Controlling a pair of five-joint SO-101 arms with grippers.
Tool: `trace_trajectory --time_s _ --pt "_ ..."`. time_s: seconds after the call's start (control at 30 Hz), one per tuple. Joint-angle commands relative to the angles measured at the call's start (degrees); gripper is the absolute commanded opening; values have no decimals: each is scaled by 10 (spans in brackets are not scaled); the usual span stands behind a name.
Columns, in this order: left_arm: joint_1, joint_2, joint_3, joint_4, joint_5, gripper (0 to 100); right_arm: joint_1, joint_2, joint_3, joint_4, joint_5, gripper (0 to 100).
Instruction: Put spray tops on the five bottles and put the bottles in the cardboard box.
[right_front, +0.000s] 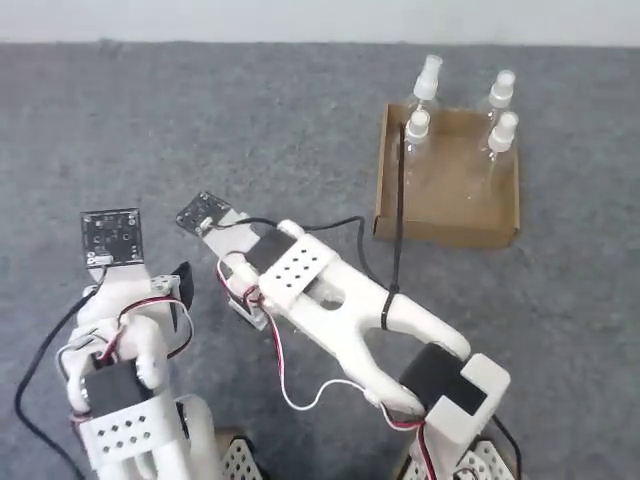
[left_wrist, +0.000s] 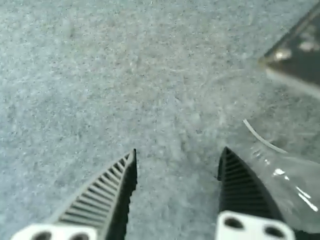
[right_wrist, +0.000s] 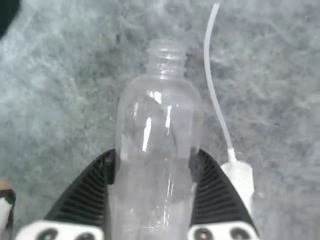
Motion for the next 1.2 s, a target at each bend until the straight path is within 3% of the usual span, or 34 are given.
trace_trajectory --time_s 0.0,0.23,0.47,0.67,0.9,1.17 --pt "4 3 -4 -11 6 239 9 -51 -53 45 11 6" --pt "4 5 -3 -11 6 239 27 -153 -59 124 74 6" --pt "4 6 -3 -11 6 239 90 -267 -60 205 87 6" --pt "6 5 -3 -11 6 239 160 -344 -60 309 142 6" --pt "54 4 -2 -11 0 239 330 -411 9 320 230 6" --pt "162 27 -76 38 -77 239 613 -466 97 299 398 6"
